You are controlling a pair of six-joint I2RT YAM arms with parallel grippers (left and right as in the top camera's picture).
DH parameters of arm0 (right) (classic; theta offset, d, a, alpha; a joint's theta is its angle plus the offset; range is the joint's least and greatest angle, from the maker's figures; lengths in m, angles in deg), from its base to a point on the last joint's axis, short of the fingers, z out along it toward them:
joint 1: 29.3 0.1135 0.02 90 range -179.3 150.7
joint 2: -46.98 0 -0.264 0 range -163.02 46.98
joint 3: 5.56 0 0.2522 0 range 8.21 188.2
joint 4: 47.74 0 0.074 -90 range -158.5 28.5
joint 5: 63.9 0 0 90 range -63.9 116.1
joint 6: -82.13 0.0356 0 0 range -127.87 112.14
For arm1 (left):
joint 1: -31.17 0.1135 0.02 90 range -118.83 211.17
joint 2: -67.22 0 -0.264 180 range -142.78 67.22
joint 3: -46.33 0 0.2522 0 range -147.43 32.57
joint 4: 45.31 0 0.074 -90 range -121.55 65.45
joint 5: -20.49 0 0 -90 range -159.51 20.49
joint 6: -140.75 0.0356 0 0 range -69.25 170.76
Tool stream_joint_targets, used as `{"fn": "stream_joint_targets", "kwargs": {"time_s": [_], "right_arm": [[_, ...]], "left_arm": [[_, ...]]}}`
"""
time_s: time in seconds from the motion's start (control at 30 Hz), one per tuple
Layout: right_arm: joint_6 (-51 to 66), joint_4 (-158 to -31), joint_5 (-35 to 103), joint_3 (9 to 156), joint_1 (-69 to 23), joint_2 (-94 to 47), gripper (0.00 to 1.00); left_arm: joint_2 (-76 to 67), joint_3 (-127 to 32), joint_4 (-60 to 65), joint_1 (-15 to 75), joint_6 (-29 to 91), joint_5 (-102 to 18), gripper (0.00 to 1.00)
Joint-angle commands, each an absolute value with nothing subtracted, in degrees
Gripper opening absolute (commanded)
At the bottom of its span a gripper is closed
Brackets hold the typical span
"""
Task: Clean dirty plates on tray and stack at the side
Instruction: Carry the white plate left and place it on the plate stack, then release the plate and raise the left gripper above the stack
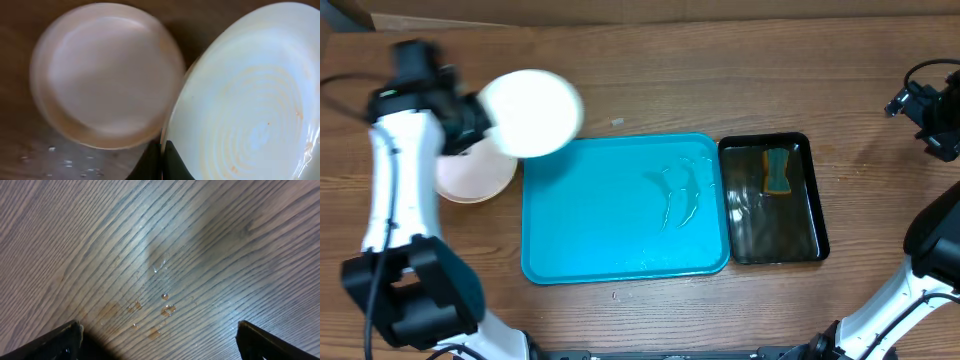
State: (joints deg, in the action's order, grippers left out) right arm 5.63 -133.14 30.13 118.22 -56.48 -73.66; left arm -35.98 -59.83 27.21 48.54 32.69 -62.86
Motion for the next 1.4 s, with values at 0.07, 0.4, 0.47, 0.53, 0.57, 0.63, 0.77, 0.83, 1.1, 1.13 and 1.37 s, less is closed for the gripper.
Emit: {"fn": "stream_joint_targets", "kwargs": {"time_s": [0.07, 0.4, 0.47, 0.53, 0.57, 0.63, 0.77, 0.83, 1.1, 1.13, 1.37], "right_arm": [[5.7, -133.0, 29.6, 118.8, -56.5, -72.9, 1.00], [5.7, -133.0, 29.6, 118.8, -56.5, -72.9, 1.00], [5.7, -133.0, 29.6, 118.8, -56.5, -72.9, 1.00], [5.7, -133.0, 29.6, 118.8, -56.5, -72.9, 1.00], [5.7, -133.0, 29.6, 118.8, -56.5, -72.9, 1.00], [5.7, -133.0, 29.6, 118.8, -56.5, -72.9, 1.00], [5.7, -133.0, 29.6, 118.8, -56.5, -72.9, 1.00], [5.7, -133.0, 29.6, 118.8, -56.5, -72.9, 1.00], [5.7, -133.0, 29.6, 118.8, -56.5, -72.9, 1.00], [5.7, -133.0, 29.6, 118.8, -56.5, -72.9, 1.00], [5.7, -133.0, 29.6, 118.8, -56.5, -72.9, 1.00]], "left_arm": [[-39.6, -58.7, 26.4, 62.3, 32.1, -62.9, 0.04], [-46.4, -58.2, 24.6, 68.4, 31.9, -62.4, 0.04], [-47.7, -58.2, 24.3, 67.8, 31.9, -62.4, 0.04], [-48.7, -58.2, 24.0, 67.1, 32.2, -61.4, 0.04], [-49.2, -58.2, 23.7, 66.7, 33.0, -60.3, 0.04], [-49.7, -58.2, 22.9, 65.6, 35.4, -57.4, 0.07], [-49.7, -58.3, 23.4, 64.7, 39.0, -50.7, 0.45], [-49.5, -58.4, 23.6, 64.7, 41.0, -43.9, 0.80], [-48.3, -58.6, 25.2, 63.0, 47.4, -27.2, 1.00], [-48.3, -58.6, 25.4, 62.3, 47.4, -27.2, 1.00], [-48.3, -58.6, 26.7, 55.6, 44.1, -28.0, 1.00]]}}
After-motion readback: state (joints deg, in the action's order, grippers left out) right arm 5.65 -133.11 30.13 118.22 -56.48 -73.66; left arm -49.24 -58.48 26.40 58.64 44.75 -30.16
